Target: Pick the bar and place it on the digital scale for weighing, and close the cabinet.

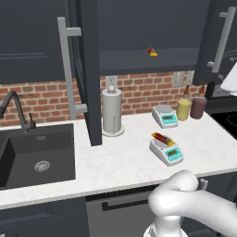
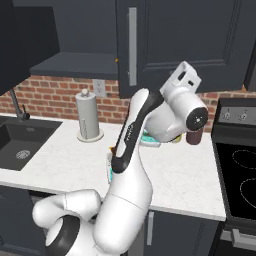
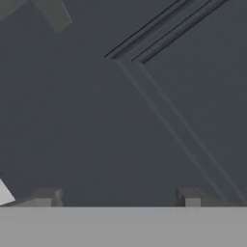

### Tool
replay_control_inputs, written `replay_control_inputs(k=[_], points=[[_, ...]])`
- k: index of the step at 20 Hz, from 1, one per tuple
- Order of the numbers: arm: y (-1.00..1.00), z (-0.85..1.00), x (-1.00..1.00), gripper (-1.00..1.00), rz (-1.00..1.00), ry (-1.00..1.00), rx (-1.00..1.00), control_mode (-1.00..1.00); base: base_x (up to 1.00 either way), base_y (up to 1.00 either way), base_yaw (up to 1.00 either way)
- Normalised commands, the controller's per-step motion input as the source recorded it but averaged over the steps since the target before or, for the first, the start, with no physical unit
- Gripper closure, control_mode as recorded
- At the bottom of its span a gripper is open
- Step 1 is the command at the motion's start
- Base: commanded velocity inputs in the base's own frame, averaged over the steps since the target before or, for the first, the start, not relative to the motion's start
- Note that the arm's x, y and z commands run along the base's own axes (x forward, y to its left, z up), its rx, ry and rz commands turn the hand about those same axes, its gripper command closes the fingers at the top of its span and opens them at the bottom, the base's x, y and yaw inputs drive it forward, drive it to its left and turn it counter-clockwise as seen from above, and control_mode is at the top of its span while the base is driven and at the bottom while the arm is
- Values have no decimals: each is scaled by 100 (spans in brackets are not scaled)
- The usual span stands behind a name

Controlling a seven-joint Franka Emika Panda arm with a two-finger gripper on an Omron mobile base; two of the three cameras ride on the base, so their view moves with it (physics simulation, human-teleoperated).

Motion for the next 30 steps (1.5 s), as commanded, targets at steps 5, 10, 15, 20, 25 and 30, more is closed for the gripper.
replay_control_inputs(k=[5,10,15,20,25,30], points=[[15,12,97,-100,-8,15,-9,-100,0,0,0],[0,16,99,-100,0,24,-5,-100,0,0,0],[30,-21,100,-100,0,6,-7,-100,0,0,0],[29,-70,27,-100,0,-28,0,-100,0,0,0],[-1,-16,-100,-100,-7,-45,6,-100,0,0,0],[0,0,-100,-100,-11,-34,7,-100,0,0,0]])
